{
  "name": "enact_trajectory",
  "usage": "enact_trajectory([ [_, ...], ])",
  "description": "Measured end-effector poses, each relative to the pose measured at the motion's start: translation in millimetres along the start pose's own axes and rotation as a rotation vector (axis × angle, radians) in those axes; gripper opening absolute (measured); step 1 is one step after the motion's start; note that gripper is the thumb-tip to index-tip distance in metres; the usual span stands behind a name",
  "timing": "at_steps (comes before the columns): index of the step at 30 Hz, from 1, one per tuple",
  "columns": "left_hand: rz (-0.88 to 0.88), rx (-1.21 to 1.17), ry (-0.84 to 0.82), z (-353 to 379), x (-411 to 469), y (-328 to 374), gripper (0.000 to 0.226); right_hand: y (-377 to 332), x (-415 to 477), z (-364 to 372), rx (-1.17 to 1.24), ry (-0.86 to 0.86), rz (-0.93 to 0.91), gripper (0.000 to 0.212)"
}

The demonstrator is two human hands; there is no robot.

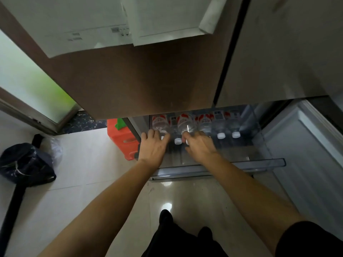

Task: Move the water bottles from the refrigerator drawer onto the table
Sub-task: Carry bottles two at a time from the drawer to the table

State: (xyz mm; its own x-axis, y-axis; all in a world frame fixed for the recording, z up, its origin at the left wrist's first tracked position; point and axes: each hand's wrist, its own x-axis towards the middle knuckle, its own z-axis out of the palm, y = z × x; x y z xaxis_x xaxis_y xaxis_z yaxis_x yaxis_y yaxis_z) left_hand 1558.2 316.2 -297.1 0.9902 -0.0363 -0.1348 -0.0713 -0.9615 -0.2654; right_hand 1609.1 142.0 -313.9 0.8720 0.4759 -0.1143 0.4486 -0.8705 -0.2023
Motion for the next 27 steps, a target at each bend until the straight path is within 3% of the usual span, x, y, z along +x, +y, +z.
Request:
enact_trajectory([
  [7, -0.092, -0.191, 0.232, -33, -33, 4, 0.039, 4, -40, -37, 0.166, 0.270, 0.020, 0.015],
  [12, -0.163, -0.490, 0.475, -54, -42, 11, 0.022, 4, -59, -73, 0.238, 0.257, 0.004, 0.021],
  [19, -0.095, -0.484, 0.386, -49, -52, 23, 0.027, 4, -77, -77, 0.158, 0.144, 0.010, 0.026],
  [27, -0.064, -0.462, 0.304, -20, -51, 15, 0.026, 21, -81, -56, 0.249, 0.101, 0.090, 0.022],
])
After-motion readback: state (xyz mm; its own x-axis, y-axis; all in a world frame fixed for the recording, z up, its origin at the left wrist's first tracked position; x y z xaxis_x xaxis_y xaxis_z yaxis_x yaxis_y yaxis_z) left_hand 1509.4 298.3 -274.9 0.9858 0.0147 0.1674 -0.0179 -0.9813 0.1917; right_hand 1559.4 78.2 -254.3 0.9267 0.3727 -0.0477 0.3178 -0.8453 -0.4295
